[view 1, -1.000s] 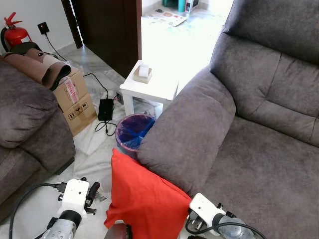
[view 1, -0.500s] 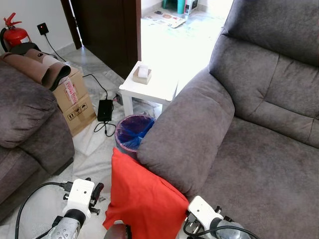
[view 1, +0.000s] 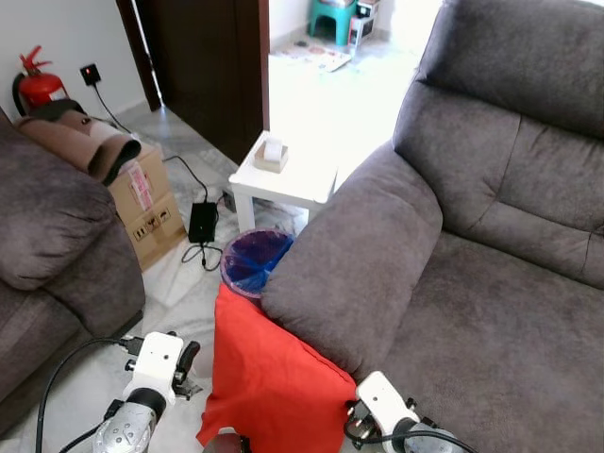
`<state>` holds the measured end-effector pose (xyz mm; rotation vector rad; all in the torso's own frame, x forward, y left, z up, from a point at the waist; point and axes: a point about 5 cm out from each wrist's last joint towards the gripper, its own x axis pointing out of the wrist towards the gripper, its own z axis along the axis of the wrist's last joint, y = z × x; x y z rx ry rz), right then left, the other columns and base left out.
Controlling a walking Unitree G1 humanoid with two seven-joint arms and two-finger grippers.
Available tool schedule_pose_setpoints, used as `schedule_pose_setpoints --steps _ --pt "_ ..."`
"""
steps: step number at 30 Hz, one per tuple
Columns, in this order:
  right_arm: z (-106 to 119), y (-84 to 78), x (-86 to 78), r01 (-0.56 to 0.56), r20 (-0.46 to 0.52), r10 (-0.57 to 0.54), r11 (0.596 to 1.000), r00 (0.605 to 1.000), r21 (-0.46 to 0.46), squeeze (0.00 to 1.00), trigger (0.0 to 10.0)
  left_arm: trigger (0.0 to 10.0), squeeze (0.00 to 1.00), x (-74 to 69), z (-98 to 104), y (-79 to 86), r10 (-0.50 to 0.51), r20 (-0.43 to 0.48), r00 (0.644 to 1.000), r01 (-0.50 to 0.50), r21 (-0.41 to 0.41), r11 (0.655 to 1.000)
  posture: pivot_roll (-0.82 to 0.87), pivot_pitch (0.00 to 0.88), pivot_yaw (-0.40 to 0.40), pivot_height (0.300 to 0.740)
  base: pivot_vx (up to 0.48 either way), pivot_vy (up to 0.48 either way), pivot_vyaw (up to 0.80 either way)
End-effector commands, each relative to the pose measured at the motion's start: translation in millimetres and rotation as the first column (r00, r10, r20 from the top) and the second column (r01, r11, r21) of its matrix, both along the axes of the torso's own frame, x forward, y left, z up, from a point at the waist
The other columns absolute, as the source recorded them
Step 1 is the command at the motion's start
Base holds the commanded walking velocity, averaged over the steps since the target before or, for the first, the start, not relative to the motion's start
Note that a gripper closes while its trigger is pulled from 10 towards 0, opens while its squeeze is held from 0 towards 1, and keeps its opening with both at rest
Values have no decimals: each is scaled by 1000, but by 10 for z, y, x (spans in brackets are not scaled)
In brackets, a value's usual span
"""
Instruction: Move the pillow to the sofa from floor
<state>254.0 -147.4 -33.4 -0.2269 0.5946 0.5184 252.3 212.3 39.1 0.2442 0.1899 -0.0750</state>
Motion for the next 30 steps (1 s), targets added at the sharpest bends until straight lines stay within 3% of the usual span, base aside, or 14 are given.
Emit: schedule_pose_setpoints --steps 1,7,15,22,30 --pt "46 -41 55 97 6 -98 992 995 82 0 10000 10000 0 3 -11 37 -1 -9 1000 1 8 1000 213 29 -4 656 0 0 0" --pt "172 -163 157 230 50 -250 941 967 250 0 10000 10000 0 62 5 74 0 0 1000 0 10 1000 204 10 -7 676 0 0 0" --pt "242 -179 224 219 61 -247 930 967 294 0 10000 10000 0 139 16 75 -9 4 1000 9 8 1000 185 12 -6 716 0 0 0" --pt "308 -111 278 131 86 -164 944 983 303 0 10000 10000 0 163 20 59 -35 -2 999 35 -2 999 191 12 -10 740 0 0 0" --pt "418 -113 319 -56 113 20 945 993 323 0 10000 10000 0 103 -84 54 -198 -124 972 201 7 980 185 9 -10 740 0 0 0"
